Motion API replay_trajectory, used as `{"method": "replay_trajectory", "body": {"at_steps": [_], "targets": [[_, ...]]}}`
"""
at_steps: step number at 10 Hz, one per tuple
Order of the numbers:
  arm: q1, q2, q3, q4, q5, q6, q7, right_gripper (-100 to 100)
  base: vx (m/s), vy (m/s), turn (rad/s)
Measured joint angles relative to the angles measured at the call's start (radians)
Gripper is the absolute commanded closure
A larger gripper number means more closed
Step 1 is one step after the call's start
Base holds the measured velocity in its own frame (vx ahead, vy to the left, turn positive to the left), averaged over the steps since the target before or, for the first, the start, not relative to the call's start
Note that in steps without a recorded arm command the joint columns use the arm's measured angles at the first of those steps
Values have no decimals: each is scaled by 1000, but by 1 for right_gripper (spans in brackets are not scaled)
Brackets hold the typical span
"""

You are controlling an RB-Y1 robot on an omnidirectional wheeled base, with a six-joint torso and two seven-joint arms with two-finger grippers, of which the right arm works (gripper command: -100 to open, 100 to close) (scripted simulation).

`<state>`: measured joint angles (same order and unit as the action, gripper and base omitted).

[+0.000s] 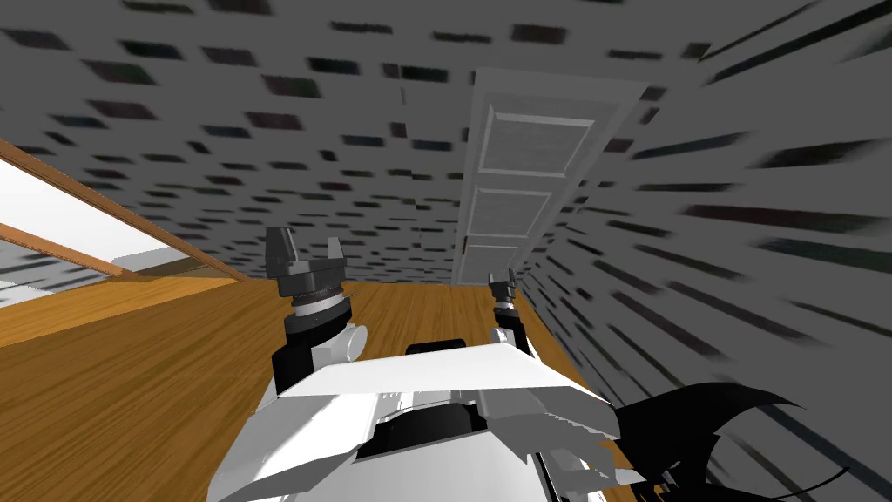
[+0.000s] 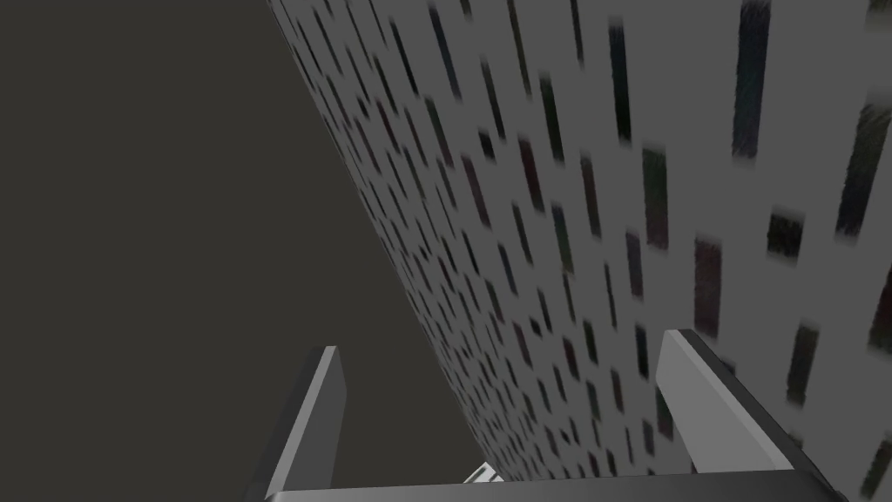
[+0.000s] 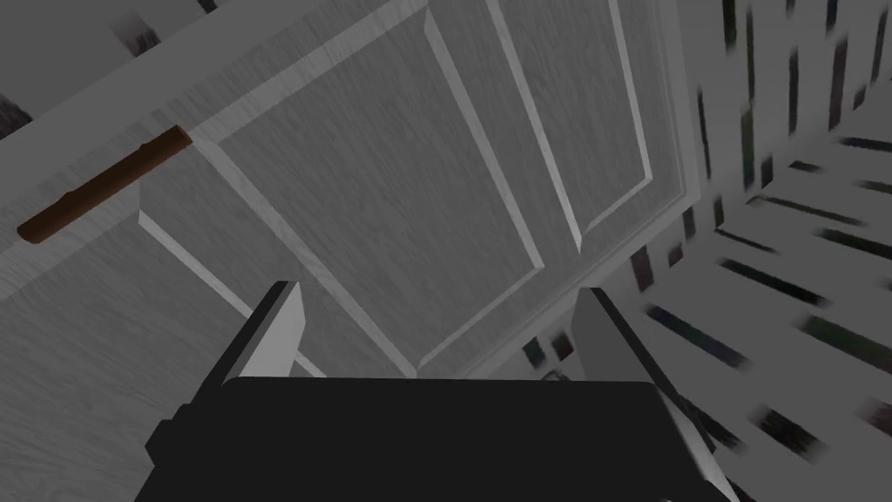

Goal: Pull the door open

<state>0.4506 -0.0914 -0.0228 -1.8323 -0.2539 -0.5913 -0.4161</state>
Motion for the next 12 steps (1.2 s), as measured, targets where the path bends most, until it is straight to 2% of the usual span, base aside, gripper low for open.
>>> {"method": "replay_trajectory", "body": {"at_steps": [2,5,8,10,12], "targets": [[0,0,0,33,-25,-13,-38,-100,102,-35,164],[-20,-7,-9,102,-66,-34,-101,-100,92,-50,154],[-26,-6,-10,155,-104,-53,-159,-100,82,-42,170],[-42,-7,-15,201,-132,-66,-199,-100,85,-55,172],[-46,-9,-15,247,-157,-88,-241,-100,86,-48,163]]}}
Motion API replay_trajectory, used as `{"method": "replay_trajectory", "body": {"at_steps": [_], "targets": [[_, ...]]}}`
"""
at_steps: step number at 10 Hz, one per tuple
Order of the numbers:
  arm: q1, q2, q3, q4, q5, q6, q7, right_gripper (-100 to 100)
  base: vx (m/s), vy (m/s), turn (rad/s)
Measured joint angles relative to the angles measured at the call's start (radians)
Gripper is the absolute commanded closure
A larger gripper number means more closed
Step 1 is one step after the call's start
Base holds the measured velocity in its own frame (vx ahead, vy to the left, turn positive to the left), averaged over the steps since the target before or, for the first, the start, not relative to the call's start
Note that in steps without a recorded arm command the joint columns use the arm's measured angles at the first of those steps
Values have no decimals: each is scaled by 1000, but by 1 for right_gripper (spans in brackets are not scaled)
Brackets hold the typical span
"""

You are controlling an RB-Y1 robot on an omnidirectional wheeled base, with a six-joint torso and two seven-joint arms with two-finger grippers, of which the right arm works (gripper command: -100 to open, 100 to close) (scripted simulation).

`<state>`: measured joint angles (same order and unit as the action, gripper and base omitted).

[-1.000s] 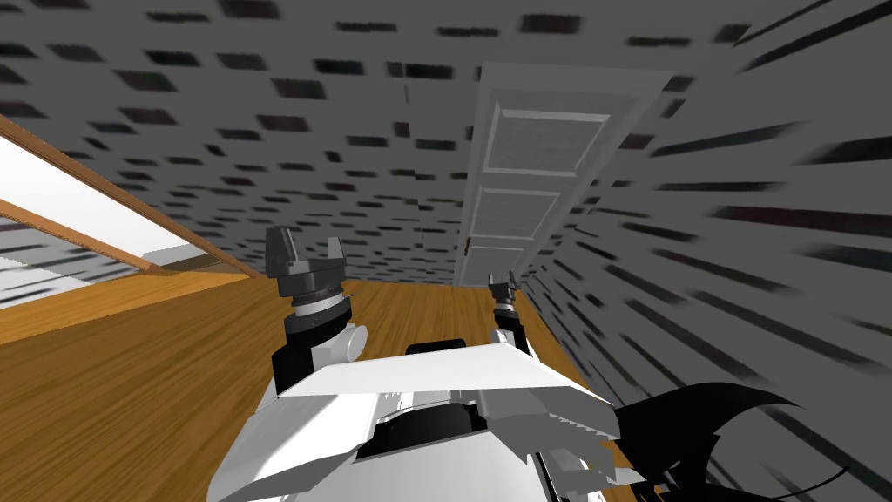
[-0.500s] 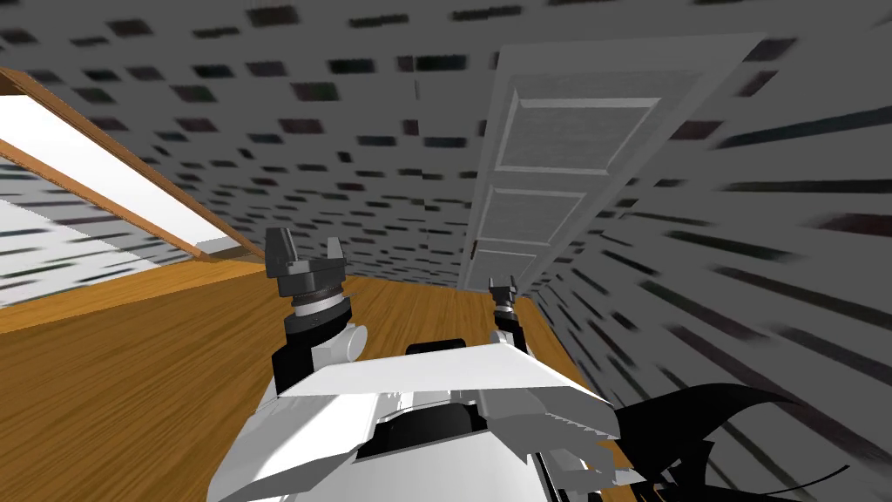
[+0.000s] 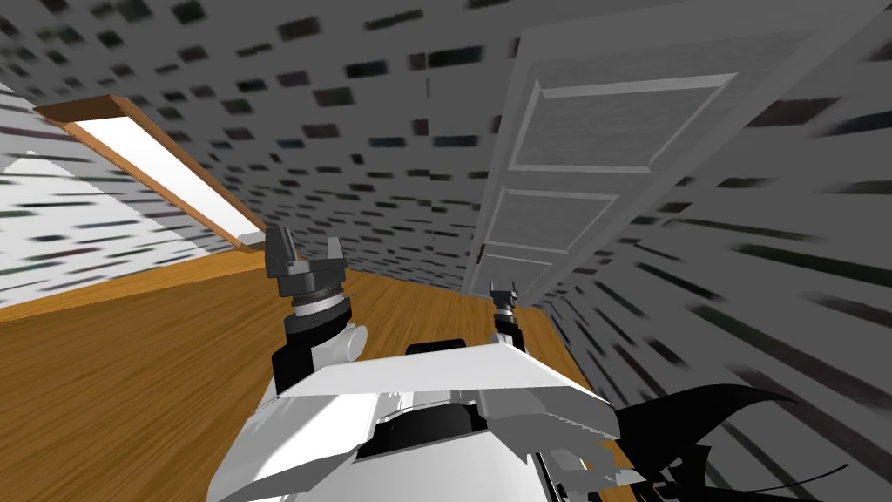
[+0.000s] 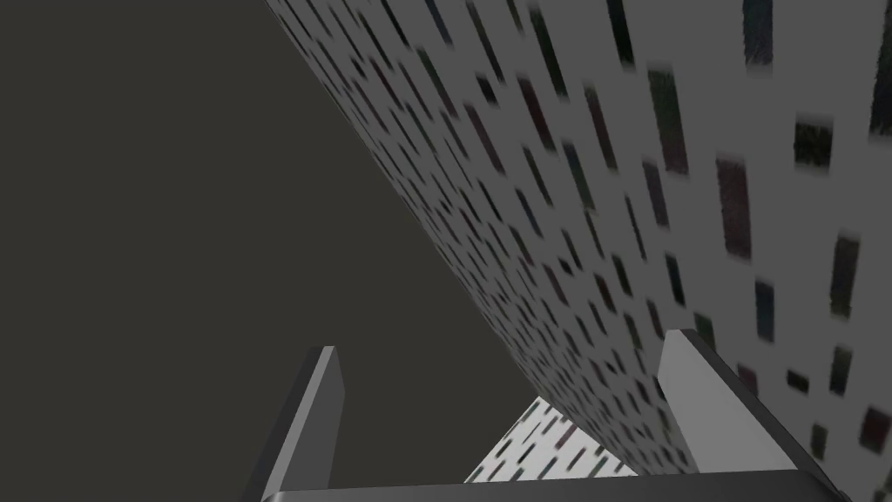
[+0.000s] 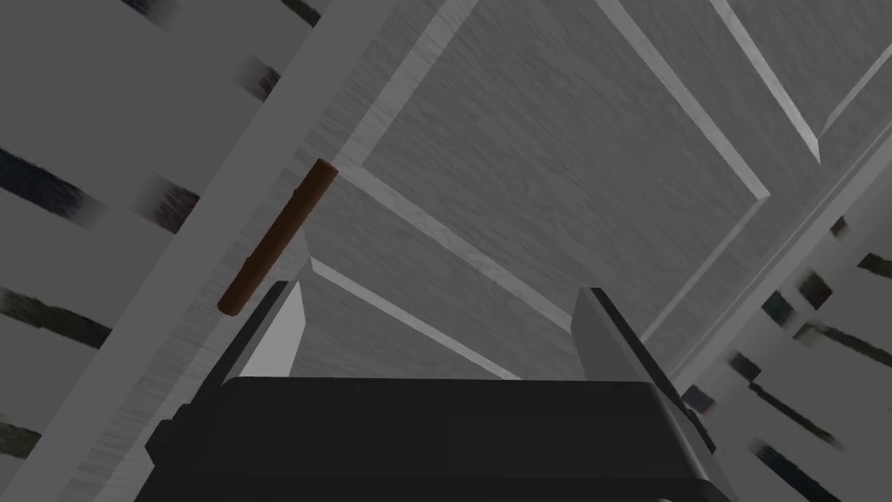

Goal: Pull the door open

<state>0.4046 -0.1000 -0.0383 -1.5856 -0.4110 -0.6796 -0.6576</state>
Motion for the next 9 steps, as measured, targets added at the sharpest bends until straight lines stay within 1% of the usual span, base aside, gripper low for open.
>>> {"method": "replay_trajectory", "body": {"at_steps": [2,4,6,9], "targets": [[-8,0,-4,37,-27,-10,-40,-100,93,-59,149],[-17,1,-6,81,-52,-28,-79,-100,71,-56,176],[-20,-1,-10,112,-80,-38,-120,-100,74,-59,161],[-33,2,-12,175,-115,-60,-175,-100,79,-68,144]]}}
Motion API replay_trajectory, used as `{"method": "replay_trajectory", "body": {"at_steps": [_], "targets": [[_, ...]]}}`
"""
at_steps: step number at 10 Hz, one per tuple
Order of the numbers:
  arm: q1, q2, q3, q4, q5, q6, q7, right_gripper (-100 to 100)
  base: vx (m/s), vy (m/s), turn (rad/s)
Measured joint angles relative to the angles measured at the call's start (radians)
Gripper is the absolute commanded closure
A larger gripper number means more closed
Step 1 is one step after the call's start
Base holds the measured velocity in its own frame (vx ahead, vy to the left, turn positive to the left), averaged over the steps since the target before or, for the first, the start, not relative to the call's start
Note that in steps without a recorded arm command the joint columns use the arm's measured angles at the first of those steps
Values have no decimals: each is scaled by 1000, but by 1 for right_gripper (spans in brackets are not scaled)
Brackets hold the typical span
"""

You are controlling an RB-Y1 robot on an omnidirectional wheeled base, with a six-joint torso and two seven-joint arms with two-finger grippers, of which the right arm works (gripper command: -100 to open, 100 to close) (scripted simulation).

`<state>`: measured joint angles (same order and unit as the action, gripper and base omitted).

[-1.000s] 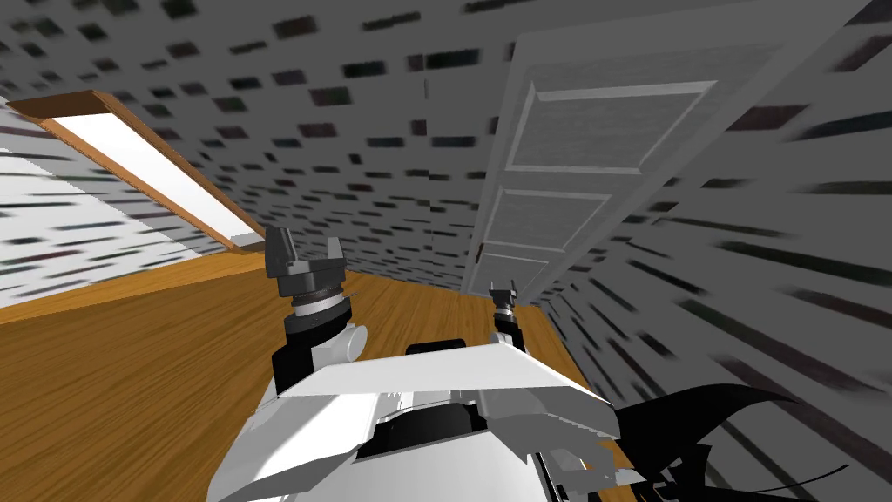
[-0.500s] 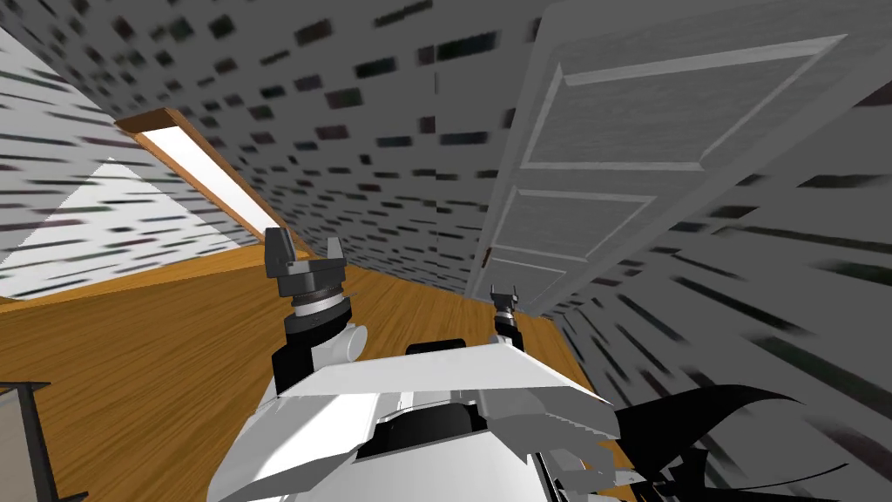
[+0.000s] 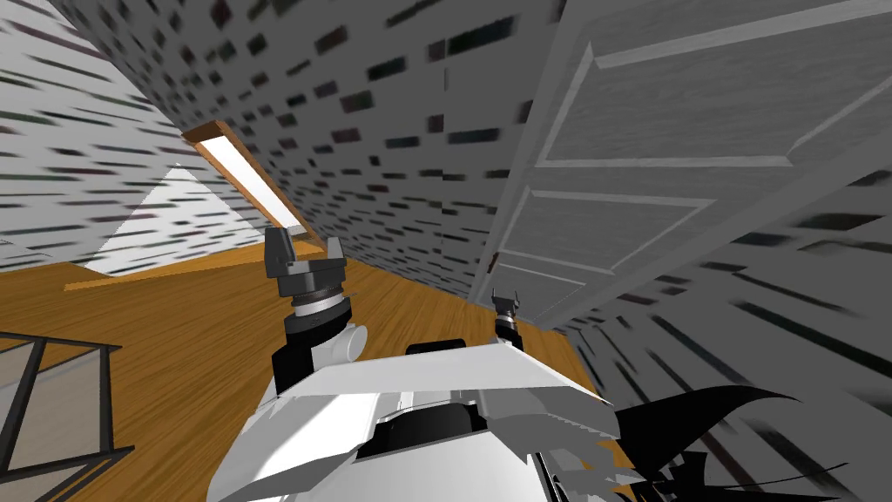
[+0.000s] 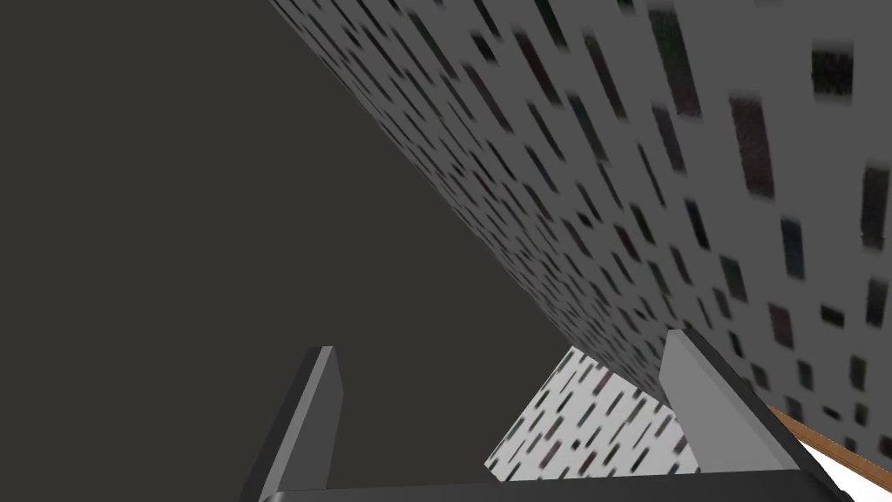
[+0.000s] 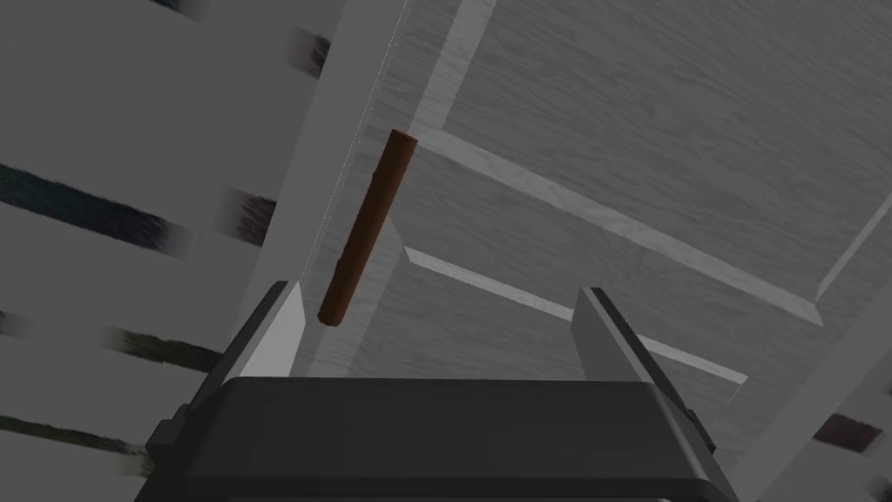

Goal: Pull the door open

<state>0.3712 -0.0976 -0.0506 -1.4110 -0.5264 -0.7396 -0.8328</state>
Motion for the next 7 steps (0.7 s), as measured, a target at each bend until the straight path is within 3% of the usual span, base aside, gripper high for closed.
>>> {"method": "replay_trajectory", "body": {"at_steps": [7], "targets": [[-20,2,-9,120,-81,-43,-125,-100,73,-67,141]]}}
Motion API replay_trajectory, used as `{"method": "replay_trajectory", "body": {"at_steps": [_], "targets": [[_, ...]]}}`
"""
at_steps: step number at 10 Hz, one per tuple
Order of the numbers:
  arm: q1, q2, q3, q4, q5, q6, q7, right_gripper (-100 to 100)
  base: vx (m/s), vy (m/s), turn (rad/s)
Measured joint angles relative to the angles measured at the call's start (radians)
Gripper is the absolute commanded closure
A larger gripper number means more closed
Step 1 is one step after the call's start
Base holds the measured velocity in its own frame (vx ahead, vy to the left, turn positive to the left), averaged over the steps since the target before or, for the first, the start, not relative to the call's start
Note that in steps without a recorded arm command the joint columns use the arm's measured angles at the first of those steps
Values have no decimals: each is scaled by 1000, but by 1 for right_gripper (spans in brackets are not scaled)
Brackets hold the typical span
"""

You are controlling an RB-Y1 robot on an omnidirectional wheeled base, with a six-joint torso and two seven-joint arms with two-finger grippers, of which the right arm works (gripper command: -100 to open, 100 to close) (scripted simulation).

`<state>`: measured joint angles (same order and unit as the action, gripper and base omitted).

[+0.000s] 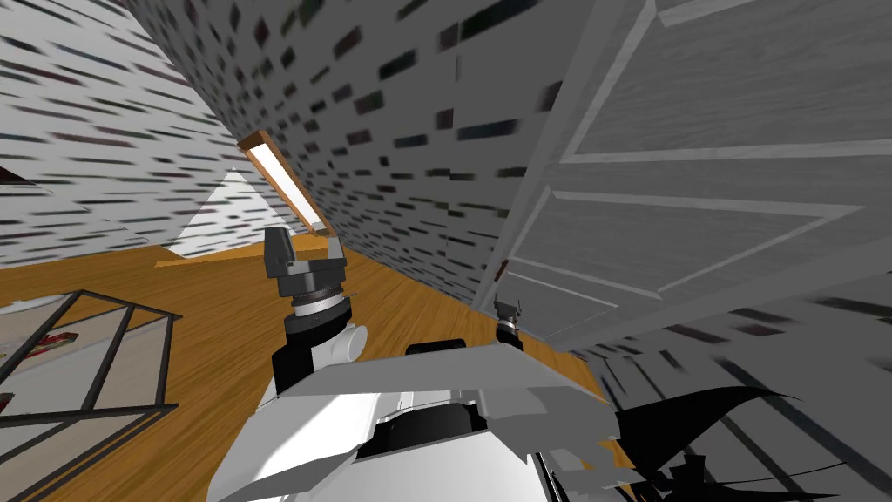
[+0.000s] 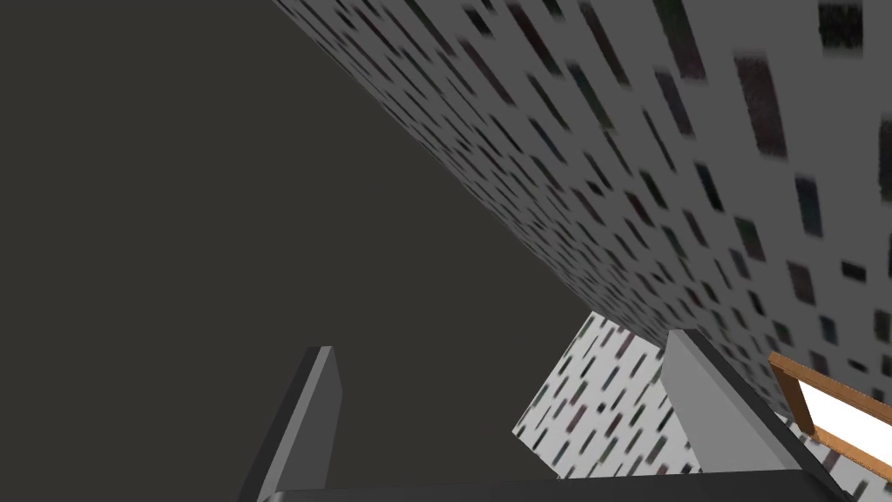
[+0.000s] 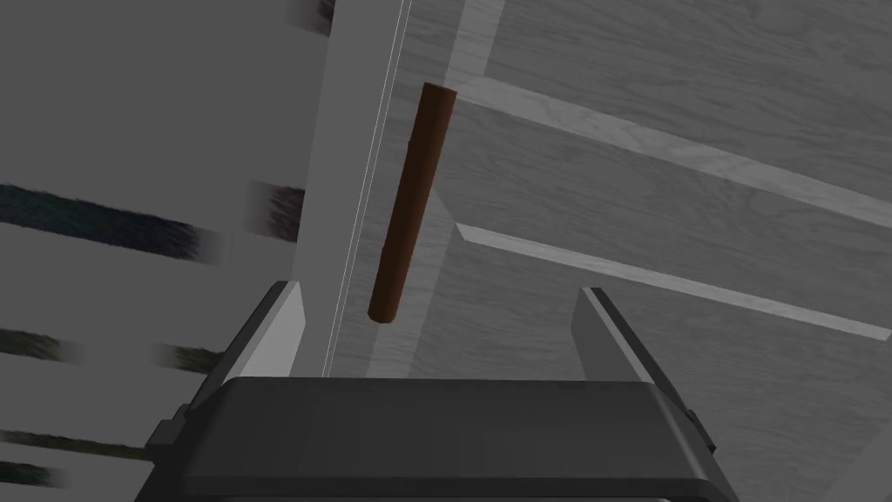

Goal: Pull the door open

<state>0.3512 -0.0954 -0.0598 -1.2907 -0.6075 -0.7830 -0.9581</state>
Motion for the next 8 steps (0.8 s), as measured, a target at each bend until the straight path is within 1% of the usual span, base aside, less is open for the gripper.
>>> {"method": "replay_trajectory", "body": {"at_steps": [1,3,4,5,7,8], "targets": [[-1,-2,-2,14,-11,-5,-18,-100,60,-67,115],[-10,3,0,63,-33,-28,-57,-100,91,-86,159],[-16,5,-3,79,-46,-31,-73,-100,96,-107,195],[-16,9,-5,92,-60,-34,-90,-100,85,-97,145],[-23,8,-9,127,-84,-45,-127,-100,75,-114,143],[-24,12,-9,142,-96,-51,-145,-100,68,-97,85]]}}
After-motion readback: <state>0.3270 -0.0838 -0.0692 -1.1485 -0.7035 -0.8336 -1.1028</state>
